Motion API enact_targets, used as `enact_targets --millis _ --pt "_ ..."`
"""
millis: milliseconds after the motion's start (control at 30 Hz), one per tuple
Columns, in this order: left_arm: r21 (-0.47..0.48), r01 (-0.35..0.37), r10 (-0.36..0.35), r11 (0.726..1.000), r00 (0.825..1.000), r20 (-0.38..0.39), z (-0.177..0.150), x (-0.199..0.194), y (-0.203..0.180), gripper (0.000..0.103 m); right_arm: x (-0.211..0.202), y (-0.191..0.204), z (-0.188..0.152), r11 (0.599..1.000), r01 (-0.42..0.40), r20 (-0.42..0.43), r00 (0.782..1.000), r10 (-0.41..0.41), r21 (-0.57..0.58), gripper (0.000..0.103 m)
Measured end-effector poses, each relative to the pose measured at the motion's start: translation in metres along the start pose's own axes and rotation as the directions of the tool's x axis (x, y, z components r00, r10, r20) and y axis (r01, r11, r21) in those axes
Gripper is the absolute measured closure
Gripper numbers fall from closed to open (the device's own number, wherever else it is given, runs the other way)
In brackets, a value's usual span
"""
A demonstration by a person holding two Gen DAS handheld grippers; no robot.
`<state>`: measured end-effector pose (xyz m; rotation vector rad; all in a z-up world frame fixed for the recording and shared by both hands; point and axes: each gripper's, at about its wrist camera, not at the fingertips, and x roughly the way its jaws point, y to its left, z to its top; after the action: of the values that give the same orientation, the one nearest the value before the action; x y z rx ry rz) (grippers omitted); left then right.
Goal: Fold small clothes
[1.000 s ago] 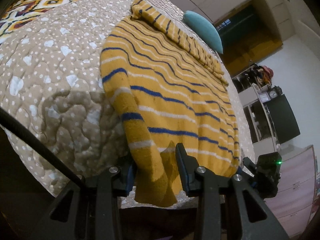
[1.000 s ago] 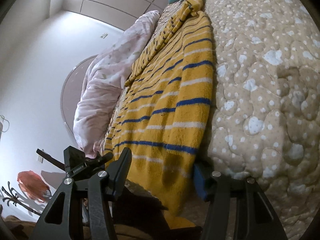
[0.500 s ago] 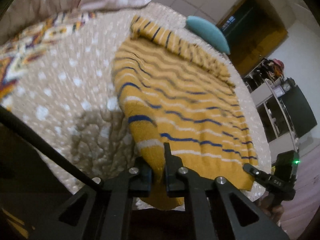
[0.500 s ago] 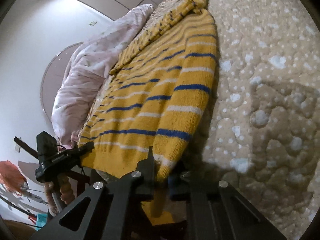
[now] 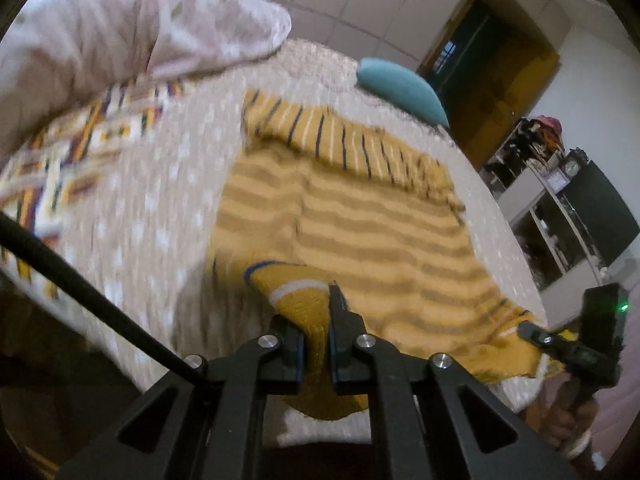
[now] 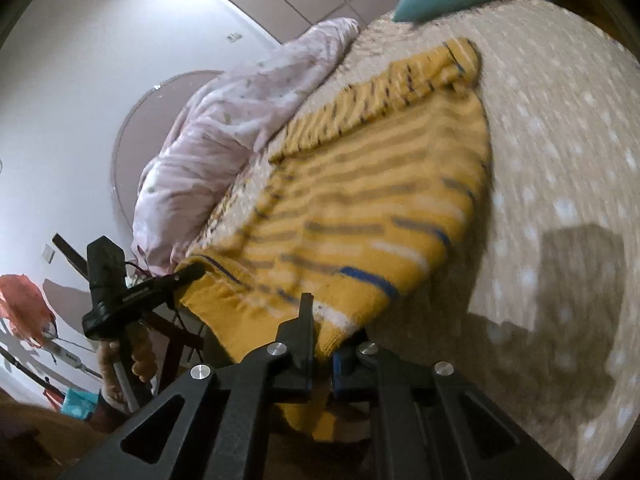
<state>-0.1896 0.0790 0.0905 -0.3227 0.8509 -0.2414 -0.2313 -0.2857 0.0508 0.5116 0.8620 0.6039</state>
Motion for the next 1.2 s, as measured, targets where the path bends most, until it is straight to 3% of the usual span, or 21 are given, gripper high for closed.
enact_targets --millis 100,300,500,700,833,933,1000,1133,1200 --pt "0.022 -0.009 0.008 1.000 1.000 0.029 0.039 0.016 -0.007 0.095 0.004 0.003 0.044 1.000 0.000 0.047 0.999 0.001 -0.027 0.096" --pt "-0.010 -0.061 0.062 0.998 0.996 0.061 0.120 0.066 -0.009 0.095 0.039 -0.003 0.141 0.994 0.104 0.118 0.988 -0.100 -0.024 0.096" --pt "-0.024 -0.091 0.091 0.996 0.996 0.024 0.158 0.109 -0.008 0.095 0.065 -0.018 0.191 0.990 0.144 0.125 0.982 -0.144 0.007 0.096" --pt "-0.026 -0.107 0.105 0.994 0.993 -0.049 0.191 0.163 0.001 0.094 0.109 -0.053 0.234 0.986 0.148 0.072 0.985 -0.154 0.075 0.093" --pt "-0.172 -0.029 0.007 0.985 0.992 -0.123 0.212 0.201 0.026 0.094 0.141 -0.101 0.263 0.966 0.101 0.041 0.993 -0.113 0.236 0.091" --pt "-0.325 0.066 -0.114 0.943 0.985 -0.130 0.224 0.222 0.049 0.091 0.160 -0.134 0.280 0.936 0.066 0.037 0.996 -0.083 0.347 0.075" --pt "-0.391 0.120 -0.179 0.913 0.977 -0.118 0.230 0.230 0.058 0.087 0.167 -0.147 0.287 0.920 0.058 0.052 0.995 -0.085 0.387 0.058" --pt "-0.452 0.185 -0.248 0.873 0.965 -0.084 0.241 0.239 0.066 0.073 0.181 -0.170 0.300 0.886 0.008 0.078 0.996 -0.050 0.463 0.049" --pt "-0.506 0.237 -0.302 0.829 0.952 -0.049 0.247 0.243 0.074 0.068 0.185 -0.177 0.304 0.874 0.001 0.090 0.995 -0.051 0.486 0.045"
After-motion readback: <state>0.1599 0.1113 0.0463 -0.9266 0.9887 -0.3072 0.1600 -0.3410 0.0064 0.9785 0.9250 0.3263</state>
